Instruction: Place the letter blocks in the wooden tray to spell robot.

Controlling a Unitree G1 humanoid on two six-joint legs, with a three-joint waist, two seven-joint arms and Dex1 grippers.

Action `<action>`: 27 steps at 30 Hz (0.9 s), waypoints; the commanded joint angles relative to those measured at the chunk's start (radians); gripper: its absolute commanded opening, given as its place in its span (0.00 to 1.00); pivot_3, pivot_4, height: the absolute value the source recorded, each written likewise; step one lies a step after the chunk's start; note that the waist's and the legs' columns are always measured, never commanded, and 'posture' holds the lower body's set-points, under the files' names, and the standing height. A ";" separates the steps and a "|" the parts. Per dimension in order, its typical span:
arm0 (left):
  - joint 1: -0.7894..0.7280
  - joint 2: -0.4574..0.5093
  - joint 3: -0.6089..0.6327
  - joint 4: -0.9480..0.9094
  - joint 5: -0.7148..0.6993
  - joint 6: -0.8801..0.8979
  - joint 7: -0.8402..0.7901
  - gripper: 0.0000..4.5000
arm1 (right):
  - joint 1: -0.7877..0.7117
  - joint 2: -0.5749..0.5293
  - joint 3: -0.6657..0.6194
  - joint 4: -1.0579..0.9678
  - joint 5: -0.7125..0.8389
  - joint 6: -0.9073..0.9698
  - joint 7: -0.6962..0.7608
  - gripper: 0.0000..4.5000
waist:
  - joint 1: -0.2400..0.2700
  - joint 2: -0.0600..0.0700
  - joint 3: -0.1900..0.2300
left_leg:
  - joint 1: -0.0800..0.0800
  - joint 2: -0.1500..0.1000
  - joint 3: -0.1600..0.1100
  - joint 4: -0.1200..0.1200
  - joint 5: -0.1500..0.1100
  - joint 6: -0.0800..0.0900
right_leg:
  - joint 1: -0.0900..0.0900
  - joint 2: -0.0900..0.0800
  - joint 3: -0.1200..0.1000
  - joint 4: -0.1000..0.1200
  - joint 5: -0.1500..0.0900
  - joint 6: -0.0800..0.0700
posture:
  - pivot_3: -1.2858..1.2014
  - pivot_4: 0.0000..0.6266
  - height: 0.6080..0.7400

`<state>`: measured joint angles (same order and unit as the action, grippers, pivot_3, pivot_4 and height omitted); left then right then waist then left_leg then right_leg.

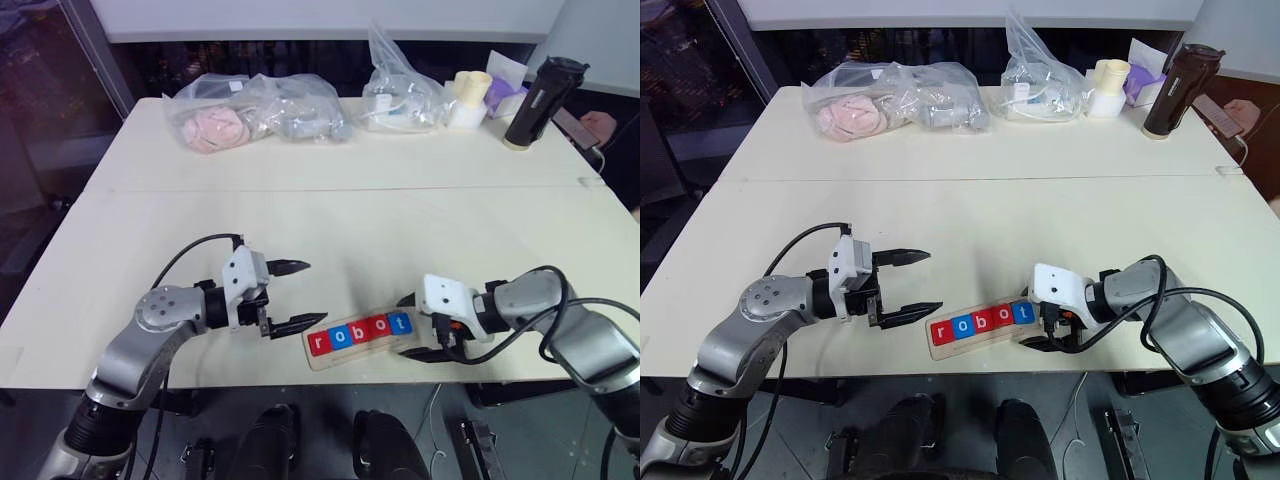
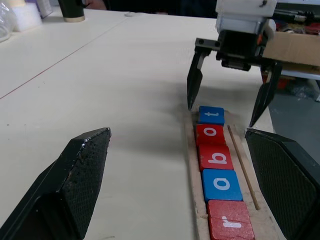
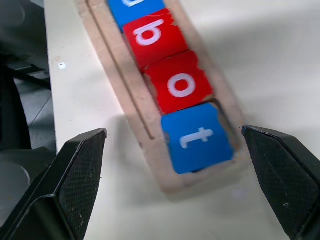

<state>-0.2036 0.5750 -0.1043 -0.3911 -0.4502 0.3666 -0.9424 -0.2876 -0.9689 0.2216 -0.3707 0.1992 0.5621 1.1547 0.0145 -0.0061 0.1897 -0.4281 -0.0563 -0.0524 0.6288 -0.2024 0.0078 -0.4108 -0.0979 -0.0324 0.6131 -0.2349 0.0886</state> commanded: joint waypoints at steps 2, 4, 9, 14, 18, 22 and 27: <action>-0.013 -0.007 0.003 -0.027 -0.019 -0.003 -0.002 1.00 | -0.026 -0.004 -0.034 0.001 -0.012 -0.026 -0.024 0.99 | 0.000 0.000 0.000 | 0.000 0.000 0.000 0.000 0.000 0.000 | 0.000 0.000 0.000 0.000 0.000 0.000 | 0.52 0.24 0.98; -0.016 -0.008 0.001 -0.026 -0.019 -0.002 -0.004 1.00 | -0.032 -0.003 -0.030 0.016 -0.019 -0.036 -0.028 0.99 | 0.000 0.000 0.000 | 0.000 0.000 0.000 0.000 0.000 0.000 | 0.000 0.000 0.000 0.000 0.000 0.000 | 0.52 0.24 0.98; -0.016 -0.008 0.002 -0.026 -0.017 0.000 -0.007 1.00 | -0.046 0.005 -0.025 0.066 -0.049 -0.077 -0.046 0.99 | 0.000 0.000 0.000 | 0.000 0.000 0.000 0.000 0.000 0.000 | 0.000 0.000 0.000 0.000 0.000 0.000 | 0.52 0.24 0.98; -0.016 -0.007 0.004 -0.029 -0.017 0.003 -0.006 1.00 | -0.063 0.022 -0.016 0.119 -0.071 -0.109 -0.057 0.99 | 0.000 0.000 0.000 | 0.000 0.000 0.000 0.000 0.001 0.001 | 0.000 0.000 0.000 0.000 0.000 0.000 | 0.52 0.24 0.98; -0.015 -0.006 0.006 -0.031 -0.017 0.004 -0.005 1.00 | -0.075 0.035 -0.015 0.133 -0.078 -0.117 -0.056 0.99 | 0.000 0.000 0.000 | 0.000 0.000 0.000 0.000 0.001 0.002 | 0.000 0.000 0.000 0.000 0.000 0.000 | 0.52 0.24 0.98; -0.015 -0.005 0.008 -0.034 -0.018 0.008 -0.002 1.00 | -0.083 0.035 -0.019 0.113 -0.068 -0.102 -0.040 0.99 | -0.001 0.000 0.000 | 0.000 0.000 0.000 0.000 0.001 0.002 | 0.000 0.000 0.000 0.000 0.000 0.000 | 0.52 0.24 0.98; -0.003 0.006 0.025 -0.048 -0.027 0.030 0.005 1.00 | -0.031 -0.023 -0.093 0.036 -0.011 -0.053 -0.006 0.99 | 0.003 0.000 0.000 | 0.000 0.000 0.000 0.000 0.001 0.002 | 0.000 0.000 0.000 0.000 0.000 0.000 | 0.52 0.24 0.98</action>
<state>-0.2050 0.5746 -0.1027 -0.3982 -0.4559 0.3889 -0.9421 -0.3245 -0.9668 0.1954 -0.2849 0.1608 0.4964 1.1385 0.0175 -0.0060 0.1897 -0.4281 -0.0563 -0.0523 0.6289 -0.2012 0.0098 -0.4108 -0.0978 -0.0324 0.6133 -0.2349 0.0887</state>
